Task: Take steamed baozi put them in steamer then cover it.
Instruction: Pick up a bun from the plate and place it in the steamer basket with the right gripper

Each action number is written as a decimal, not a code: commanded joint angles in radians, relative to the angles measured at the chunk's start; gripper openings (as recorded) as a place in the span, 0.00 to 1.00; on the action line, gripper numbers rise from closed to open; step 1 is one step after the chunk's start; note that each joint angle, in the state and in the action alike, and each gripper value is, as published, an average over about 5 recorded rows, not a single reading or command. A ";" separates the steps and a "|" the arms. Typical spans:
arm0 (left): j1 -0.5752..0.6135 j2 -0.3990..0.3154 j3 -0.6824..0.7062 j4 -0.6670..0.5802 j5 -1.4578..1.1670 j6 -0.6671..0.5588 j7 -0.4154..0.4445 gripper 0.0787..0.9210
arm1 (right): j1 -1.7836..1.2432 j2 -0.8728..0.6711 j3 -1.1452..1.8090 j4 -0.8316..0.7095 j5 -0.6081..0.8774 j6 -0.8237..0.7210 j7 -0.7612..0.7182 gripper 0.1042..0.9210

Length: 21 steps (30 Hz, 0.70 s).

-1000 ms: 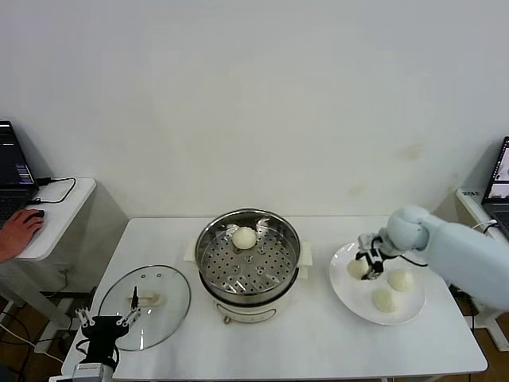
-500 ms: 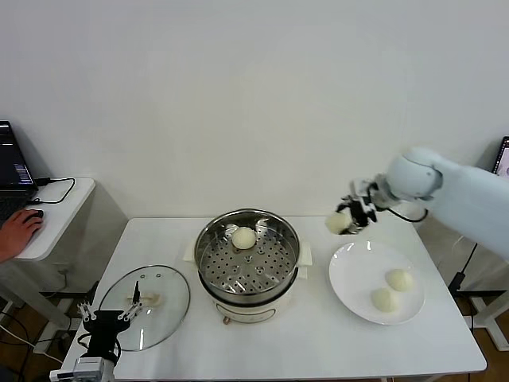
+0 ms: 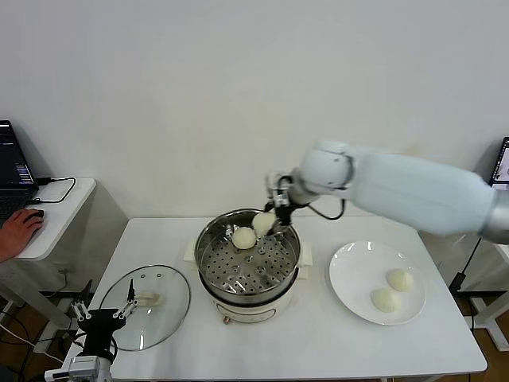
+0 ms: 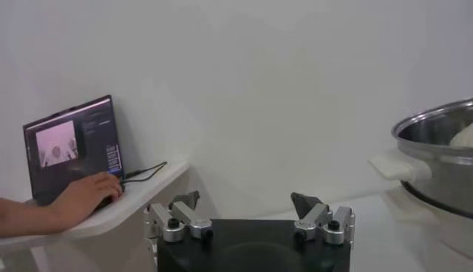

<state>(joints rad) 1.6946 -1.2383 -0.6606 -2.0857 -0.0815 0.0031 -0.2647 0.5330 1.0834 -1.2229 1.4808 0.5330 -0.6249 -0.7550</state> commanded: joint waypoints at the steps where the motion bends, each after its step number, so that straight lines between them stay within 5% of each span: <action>1: 0.000 -0.003 -0.006 -0.008 0.000 -0.001 -0.001 0.88 | -0.096 0.226 -0.020 -0.103 0.065 -0.092 0.088 0.60; 21: -0.004 -0.005 -0.007 -0.005 -0.003 -0.004 -0.001 0.88 | -0.139 0.300 -0.020 -0.181 0.036 -0.102 0.111 0.60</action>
<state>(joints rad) 1.6904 -1.2420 -0.6682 -2.0907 -0.0847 -0.0011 -0.2663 0.4119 1.3359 -1.2403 1.3314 0.5667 -0.7138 -0.6584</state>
